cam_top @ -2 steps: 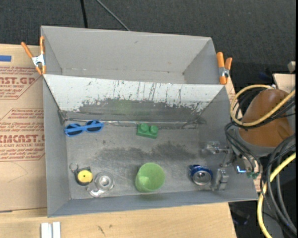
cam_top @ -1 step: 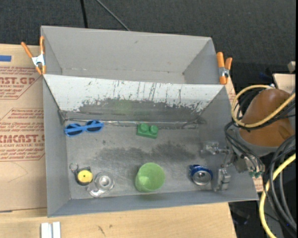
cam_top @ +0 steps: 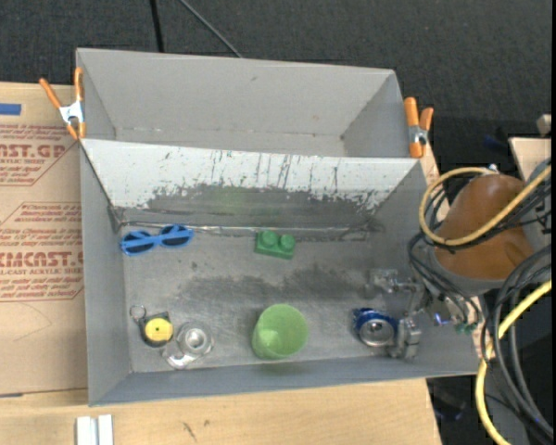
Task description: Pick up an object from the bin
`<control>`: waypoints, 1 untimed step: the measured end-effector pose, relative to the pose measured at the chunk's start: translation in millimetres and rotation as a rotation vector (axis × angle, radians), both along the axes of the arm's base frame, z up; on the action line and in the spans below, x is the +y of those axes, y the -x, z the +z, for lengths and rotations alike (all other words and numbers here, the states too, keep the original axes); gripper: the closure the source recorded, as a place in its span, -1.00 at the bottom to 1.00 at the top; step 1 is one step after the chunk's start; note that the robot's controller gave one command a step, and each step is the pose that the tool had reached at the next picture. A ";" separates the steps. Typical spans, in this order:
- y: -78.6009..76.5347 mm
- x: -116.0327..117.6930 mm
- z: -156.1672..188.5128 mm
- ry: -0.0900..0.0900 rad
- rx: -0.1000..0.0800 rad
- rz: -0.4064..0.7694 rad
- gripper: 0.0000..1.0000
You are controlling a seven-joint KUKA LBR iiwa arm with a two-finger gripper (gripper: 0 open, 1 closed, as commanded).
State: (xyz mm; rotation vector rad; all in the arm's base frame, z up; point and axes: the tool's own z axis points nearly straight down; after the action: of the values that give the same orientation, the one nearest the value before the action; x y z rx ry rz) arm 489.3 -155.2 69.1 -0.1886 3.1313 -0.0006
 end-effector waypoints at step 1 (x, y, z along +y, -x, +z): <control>-1.1 0.7 0.1 0.000 -0.003 0.000 -1.00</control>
Offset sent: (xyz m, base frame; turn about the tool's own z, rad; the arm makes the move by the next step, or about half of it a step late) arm 0.0000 0.0000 0.0000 0.0000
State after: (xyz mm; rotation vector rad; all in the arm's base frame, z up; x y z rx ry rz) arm 490.4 -154.6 69.2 -0.1882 3.1284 -0.0016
